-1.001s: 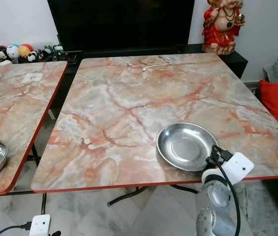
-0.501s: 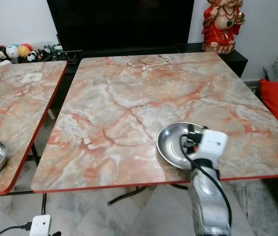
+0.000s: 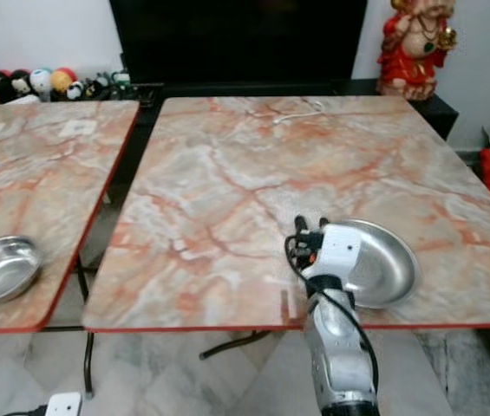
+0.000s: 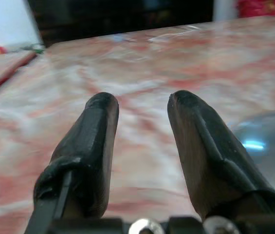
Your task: Setting the table
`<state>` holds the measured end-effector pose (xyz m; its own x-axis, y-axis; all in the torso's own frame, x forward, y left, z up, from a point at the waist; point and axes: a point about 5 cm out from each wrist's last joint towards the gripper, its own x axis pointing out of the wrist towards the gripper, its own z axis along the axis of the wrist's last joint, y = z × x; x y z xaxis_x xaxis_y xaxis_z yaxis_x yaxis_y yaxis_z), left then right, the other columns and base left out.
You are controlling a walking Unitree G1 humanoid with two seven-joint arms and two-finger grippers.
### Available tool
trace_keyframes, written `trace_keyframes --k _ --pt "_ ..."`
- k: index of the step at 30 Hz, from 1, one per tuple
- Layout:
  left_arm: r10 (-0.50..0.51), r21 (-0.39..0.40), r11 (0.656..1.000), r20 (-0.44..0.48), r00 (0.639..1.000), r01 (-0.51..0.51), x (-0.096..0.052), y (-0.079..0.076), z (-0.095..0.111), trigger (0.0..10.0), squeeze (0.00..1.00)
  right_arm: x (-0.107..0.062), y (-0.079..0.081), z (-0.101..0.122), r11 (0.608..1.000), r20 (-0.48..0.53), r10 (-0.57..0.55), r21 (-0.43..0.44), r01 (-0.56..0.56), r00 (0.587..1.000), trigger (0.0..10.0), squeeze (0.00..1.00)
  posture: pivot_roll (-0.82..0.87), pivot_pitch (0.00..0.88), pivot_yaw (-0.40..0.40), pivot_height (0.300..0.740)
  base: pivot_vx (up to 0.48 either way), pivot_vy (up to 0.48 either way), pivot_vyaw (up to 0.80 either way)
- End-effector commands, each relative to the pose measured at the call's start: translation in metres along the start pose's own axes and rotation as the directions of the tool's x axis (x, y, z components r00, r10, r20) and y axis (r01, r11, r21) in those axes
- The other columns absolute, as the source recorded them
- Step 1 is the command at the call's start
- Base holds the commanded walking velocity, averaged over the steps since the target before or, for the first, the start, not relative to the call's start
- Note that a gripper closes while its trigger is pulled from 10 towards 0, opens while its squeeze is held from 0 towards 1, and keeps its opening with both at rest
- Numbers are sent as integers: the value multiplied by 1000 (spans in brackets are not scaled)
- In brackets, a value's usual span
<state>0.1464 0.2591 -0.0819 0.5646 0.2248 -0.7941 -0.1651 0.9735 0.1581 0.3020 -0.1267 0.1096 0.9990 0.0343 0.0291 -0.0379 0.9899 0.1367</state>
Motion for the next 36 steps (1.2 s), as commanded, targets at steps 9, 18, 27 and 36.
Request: trace_keyframes --k 9,18,27,36 --pt "-7 -7 1000 -32 999 7 -1 -3 -7 10000 0 13 -5 11 1000 48 1 -2 -1 999 10000 0 -81 0 7 740 0 480 0" --pt "1 -13 1000 -40 999 -1 -1 -1 -8 10000 0 18 3 11 1000 52 17 9 -17 998 10000 0 -79 0 7 740 0 480 0" --pt "-1 -21 1000 -28 1000 0 1 -7 -2 10000 0 20 5 13 1000 64 14 14 -15 998 10000 0 -76 0 17 740 0 451 0" --pt "-1 -25 1000 -12 1000 0 2 -11 3 10000 0 19 4 11 1000 62 11 18 -12 998 10000 0 -72 0 15 740 0 137 0"
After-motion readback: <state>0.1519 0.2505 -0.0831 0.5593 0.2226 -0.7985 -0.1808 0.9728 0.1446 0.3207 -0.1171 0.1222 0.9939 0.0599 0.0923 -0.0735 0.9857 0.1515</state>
